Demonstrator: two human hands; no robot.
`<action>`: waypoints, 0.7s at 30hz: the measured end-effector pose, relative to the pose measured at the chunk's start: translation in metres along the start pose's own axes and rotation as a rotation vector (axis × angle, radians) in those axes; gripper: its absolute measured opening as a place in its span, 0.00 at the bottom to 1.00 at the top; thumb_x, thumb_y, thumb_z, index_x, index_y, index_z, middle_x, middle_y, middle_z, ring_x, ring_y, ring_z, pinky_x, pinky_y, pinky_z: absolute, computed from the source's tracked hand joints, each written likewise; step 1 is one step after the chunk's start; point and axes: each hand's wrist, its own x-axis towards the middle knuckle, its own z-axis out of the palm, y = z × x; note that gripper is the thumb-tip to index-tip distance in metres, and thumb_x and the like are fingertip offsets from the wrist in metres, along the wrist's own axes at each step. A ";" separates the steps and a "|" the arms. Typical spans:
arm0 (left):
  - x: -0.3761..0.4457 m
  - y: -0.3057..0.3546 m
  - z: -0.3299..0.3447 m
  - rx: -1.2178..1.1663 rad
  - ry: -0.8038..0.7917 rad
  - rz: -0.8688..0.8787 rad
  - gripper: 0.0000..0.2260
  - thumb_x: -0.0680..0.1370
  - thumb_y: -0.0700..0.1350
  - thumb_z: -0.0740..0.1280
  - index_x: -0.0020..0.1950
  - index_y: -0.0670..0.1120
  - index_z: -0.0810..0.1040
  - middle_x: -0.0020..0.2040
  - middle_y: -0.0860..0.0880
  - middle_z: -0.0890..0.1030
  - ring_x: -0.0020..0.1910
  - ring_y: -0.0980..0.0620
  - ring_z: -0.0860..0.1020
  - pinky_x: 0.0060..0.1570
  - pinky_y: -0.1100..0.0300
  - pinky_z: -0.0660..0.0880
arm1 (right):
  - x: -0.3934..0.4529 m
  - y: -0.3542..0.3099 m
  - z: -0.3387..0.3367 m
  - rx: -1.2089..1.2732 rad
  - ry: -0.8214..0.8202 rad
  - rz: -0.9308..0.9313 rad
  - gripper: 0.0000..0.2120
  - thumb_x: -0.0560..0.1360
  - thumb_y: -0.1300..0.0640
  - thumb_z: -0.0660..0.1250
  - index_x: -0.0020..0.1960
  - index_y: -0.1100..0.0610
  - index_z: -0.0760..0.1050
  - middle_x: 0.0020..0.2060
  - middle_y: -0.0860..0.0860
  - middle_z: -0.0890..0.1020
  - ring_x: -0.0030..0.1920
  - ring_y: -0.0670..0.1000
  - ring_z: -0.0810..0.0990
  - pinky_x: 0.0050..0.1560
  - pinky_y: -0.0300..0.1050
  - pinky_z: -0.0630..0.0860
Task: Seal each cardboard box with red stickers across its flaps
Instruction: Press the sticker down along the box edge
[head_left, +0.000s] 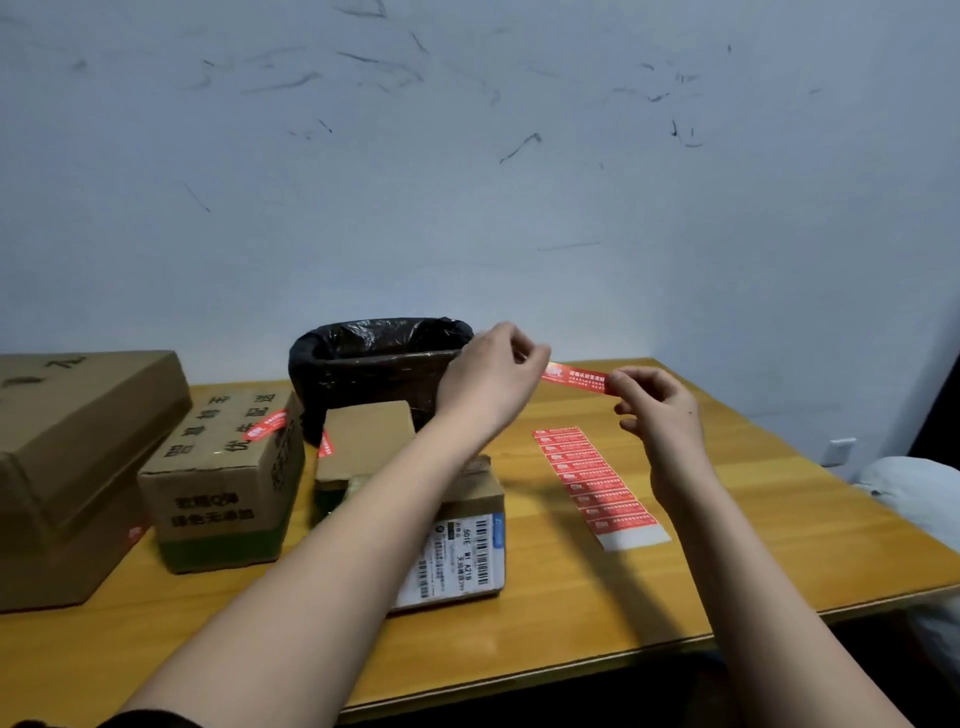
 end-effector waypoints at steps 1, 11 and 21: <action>0.000 -0.007 -0.006 -0.009 -0.010 -0.027 0.08 0.77 0.55 0.63 0.48 0.51 0.75 0.49 0.53 0.79 0.49 0.52 0.78 0.49 0.55 0.75 | 0.000 -0.003 0.006 0.002 -0.026 0.004 0.00 0.76 0.57 0.68 0.46 0.53 0.78 0.38 0.47 0.82 0.34 0.42 0.75 0.39 0.37 0.71; -0.011 -0.070 -0.060 -0.254 -0.018 -0.166 0.11 0.78 0.53 0.65 0.45 0.46 0.79 0.41 0.51 0.82 0.37 0.55 0.80 0.33 0.61 0.68 | -0.007 -0.015 0.072 -0.017 -0.234 0.058 0.02 0.75 0.57 0.70 0.43 0.52 0.79 0.38 0.46 0.82 0.35 0.43 0.74 0.40 0.39 0.71; -0.040 -0.102 -0.078 -0.129 0.000 -0.168 0.09 0.77 0.52 0.66 0.42 0.48 0.77 0.38 0.51 0.82 0.37 0.55 0.81 0.46 0.55 0.76 | -0.027 -0.013 0.098 -0.102 -0.400 0.111 0.02 0.74 0.56 0.71 0.44 0.54 0.80 0.38 0.47 0.83 0.35 0.43 0.74 0.39 0.39 0.71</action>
